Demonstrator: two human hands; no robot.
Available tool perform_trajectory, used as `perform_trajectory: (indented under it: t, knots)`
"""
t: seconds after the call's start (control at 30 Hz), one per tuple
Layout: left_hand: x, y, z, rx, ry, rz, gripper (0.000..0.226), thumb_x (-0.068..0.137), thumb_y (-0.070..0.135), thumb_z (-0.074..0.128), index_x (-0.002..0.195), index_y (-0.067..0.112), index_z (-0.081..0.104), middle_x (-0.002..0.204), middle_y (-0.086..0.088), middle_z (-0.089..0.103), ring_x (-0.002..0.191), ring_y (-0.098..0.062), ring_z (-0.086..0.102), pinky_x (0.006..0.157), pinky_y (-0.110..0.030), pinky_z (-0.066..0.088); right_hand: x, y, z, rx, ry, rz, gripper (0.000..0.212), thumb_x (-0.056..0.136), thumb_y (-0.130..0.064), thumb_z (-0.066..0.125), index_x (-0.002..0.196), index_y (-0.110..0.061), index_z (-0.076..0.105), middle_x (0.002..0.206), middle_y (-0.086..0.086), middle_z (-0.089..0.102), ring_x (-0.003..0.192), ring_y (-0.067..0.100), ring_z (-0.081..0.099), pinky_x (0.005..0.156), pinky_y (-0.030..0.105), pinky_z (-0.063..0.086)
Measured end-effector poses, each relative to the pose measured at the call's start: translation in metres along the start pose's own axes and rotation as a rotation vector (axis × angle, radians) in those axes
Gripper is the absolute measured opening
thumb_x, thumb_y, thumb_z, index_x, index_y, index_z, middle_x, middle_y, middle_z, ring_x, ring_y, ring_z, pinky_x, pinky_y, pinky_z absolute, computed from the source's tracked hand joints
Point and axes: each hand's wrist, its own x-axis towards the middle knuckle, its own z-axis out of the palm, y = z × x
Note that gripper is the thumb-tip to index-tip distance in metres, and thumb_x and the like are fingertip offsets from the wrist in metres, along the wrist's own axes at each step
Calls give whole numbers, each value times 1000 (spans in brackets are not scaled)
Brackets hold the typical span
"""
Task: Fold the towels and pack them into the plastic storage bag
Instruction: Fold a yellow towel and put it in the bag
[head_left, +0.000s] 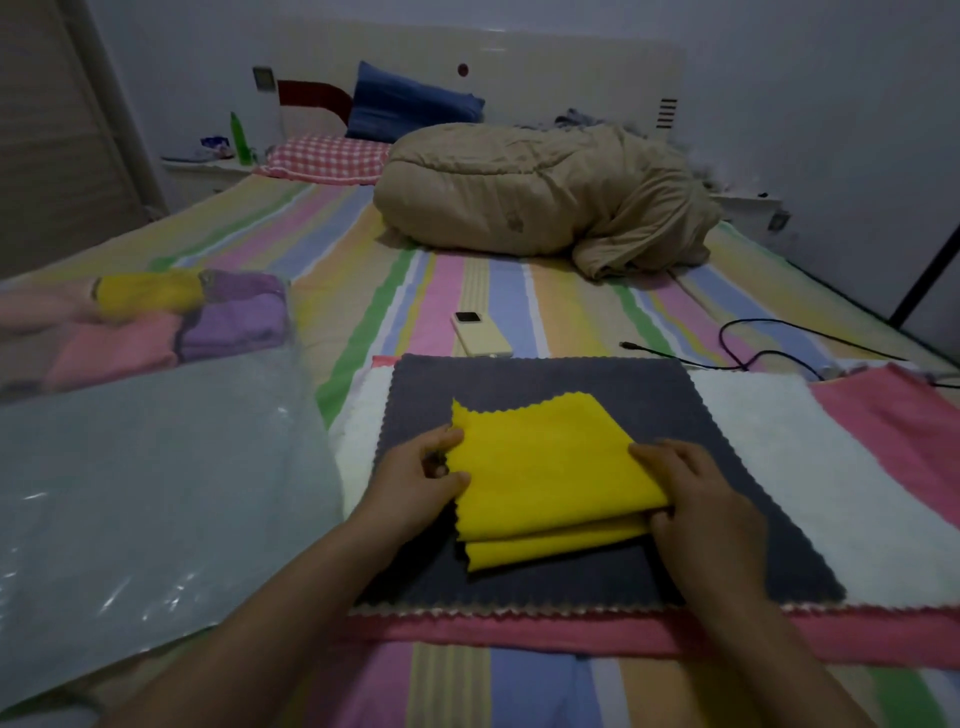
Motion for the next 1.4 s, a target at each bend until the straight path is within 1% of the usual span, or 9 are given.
perform_trajectory:
  t: [0.13,0.37,0.5,0.7,0.87,0.97,1.07,1.27,1.4]
  knots:
    - [-3,0,11,-7,15,-34,54,86,8,69,136,21,52,130,-10,58,102,-20,60,87,-34,51,-6,27,7,-6,-74,4,61,71,-4,68,125,-31,60,115,1,62,97,25,58,59,33,46]
    - [-15,11,16,-53,82,-56,51,84,7,70,132,14,56,128,-1,60,62,-14,64,65,-29,53,-6,37,11,214,-107,2,81,75,2,59,137,-47,42,105,2,63,88,17,49,54,28,33]
    - [-21,11,17,-34,93,-100,51,86,3,67,134,13,53,84,4,64,51,-9,62,73,-36,55,-4,37,9,204,-138,-36,77,73,4,62,133,-43,48,103,-3,65,84,15,46,53,28,32]
    - [-21,1,13,136,139,-59,53,86,4,66,136,18,53,136,4,53,90,-5,57,93,-40,51,-2,39,2,255,-303,-101,65,86,-16,62,140,-44,39,108,-11,56,88,8,43,71,29,43]
    - [-26,16,13,510,128,54,50,83,22,62,131,25,48,126,-6,53,106,-28,54,74,-34,46,4,33,-15,663,-510,179,38,99,-39,45,135,-49,39,128,-15,47,118,7,45,97,33,40]
    - [-20,44,30,955,258,196,73,94,25,52,153,19,9,161,-9,-5,145,-27,14,108,-39,32,14,21,-10,606,-453,371,51,94,-52,46,140,-33,39,120,-9,47,109,14,49,92,38,44]
    - [-4,64,67,1053,74,412,64,100,25,36,154,16,3,161,-6,-9,149,-21,-1,121,-40,5,22,9,-1,459,-477,429,53,94,-48,50,139,-21,42,124,0,54,109,21,54,93,40,46]
    - [13,9,114,1165,-102,268,83,77,51,-14,153,20,-7,161,-2,-11,148,-24,-13,116,-54,-8,14,1,8,221,-320,449,39,86,-55,55,84,-18,64,79,2,65,81,25,63,67,35,48]
    - [13,5,116,1131,-66,282,89,71,50,-15,153,20,-4,161,-1,-10,148,-24,-12,116,-54,-10,5,-7,5,576,-202,467,34,83,-38,67,62,-15,56,53,-3,50,58,18,51,53,31,37]
